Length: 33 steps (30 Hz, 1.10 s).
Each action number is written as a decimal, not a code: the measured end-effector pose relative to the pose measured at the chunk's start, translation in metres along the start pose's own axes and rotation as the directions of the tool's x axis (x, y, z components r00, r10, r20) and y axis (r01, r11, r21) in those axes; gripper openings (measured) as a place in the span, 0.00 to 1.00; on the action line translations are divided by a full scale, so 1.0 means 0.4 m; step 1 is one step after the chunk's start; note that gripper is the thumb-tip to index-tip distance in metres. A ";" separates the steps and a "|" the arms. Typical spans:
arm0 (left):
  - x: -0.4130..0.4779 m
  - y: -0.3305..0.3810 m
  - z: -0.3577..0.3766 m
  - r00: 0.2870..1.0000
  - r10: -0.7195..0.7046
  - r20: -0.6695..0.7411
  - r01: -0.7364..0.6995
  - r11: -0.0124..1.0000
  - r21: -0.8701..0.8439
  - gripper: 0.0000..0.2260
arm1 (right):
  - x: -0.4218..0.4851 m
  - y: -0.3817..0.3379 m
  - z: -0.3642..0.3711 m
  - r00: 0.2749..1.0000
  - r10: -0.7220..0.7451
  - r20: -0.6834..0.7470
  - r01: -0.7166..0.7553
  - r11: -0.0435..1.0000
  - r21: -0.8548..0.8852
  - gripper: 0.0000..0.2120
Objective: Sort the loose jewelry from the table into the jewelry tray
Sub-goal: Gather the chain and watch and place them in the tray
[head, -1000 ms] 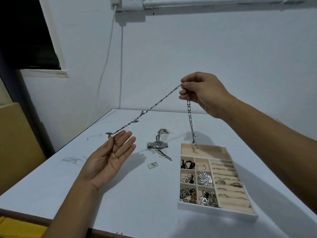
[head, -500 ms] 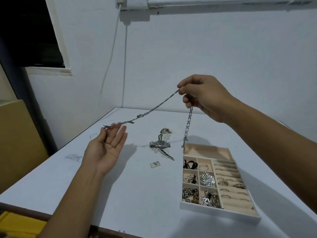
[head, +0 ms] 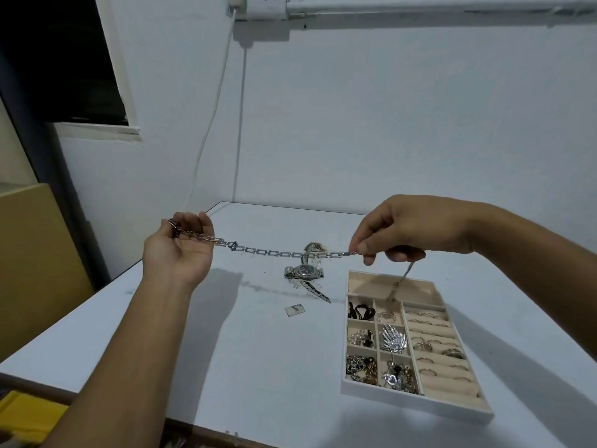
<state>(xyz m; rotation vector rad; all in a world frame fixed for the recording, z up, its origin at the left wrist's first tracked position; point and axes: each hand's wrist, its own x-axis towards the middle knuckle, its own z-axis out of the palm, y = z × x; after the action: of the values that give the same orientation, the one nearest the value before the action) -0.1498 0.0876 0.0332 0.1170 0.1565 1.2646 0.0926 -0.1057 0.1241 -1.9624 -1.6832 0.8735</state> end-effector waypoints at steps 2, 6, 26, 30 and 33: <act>-0.001 -0.001 -0.005 1.000 0.005 0.009 -0.006 0.997 0.083 0.16 | -0.009 -0.007 -0.012 1.000 0.009 0.003 -0.009 0.998 -0.064 0.05; -0.007 -0.024 0.000 0.999 -0.009 0.054 -0.004 0.974 0.227 0.17 | -0.014 -0.037 -0.019 1.000 0.015 0.015 -0.011 0.973 -0.232 0.03; -0.179 -0.293 -0.020 0.875 -0.474 0.097 0.211 0.555 0.805 0.17 | 0.089 -0.161 -0.020 0.912 -0.203 -0.356 0.132 0.968 -0.215 0.04; -0.191 -0.296 -0.015 0.872 -0.485 0.059 0.286 0.605 0.743 0.18 | 0.117 -0.147 -0.014 0.911 -0.186 -0.368 0.114 0.971 -0.210 0.04; -0.196 -0.290 -0.012 0.874 -0.485 0.038 0.341 0.667 0.663 0.18 | 0.132 -0.134 -0.007 0.905 -0.180 -0.386 0.102 0.971 -0.215 0.05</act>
<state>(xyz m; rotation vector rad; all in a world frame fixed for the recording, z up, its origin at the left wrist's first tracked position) -0.0646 -0.0219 0.0125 0.7730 0.4075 0.6779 0.0599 -0.0437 0.1518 -1.9421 -1.6771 0.2337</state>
